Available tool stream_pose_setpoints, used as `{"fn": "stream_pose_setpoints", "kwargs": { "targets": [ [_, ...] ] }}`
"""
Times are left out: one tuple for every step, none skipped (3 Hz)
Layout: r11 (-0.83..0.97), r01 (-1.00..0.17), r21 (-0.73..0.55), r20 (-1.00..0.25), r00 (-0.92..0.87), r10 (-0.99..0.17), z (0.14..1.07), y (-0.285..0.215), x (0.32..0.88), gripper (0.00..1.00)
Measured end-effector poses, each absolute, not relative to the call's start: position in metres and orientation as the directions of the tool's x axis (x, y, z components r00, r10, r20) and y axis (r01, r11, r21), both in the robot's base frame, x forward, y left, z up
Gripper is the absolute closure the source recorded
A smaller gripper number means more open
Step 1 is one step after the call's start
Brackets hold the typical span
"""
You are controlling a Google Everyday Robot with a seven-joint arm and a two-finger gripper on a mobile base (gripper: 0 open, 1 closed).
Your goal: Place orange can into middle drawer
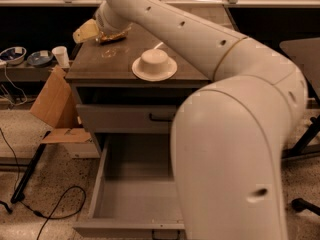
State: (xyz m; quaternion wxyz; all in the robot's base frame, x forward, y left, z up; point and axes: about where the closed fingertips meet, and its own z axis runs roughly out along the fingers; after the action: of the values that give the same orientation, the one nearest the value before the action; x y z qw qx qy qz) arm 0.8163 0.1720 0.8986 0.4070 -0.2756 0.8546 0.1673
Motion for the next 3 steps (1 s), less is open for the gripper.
{"fn": "stream_pose_setpoints", "kwargs": {
  "targets": [
    [0.809,-0.587,0.039,-0.78,-0.523,-0.342,0.886,0.182,0.841,0.0],
    [0.835,-0.55,0.006,-0.773,-0.532,-0.346,0.877,0.186,0.861,0.0],
    [0.872,-0.488,-0.042,-0.765,-0.546,-0.342,0.874,0.185,0.884,0.0]
  ]
}}
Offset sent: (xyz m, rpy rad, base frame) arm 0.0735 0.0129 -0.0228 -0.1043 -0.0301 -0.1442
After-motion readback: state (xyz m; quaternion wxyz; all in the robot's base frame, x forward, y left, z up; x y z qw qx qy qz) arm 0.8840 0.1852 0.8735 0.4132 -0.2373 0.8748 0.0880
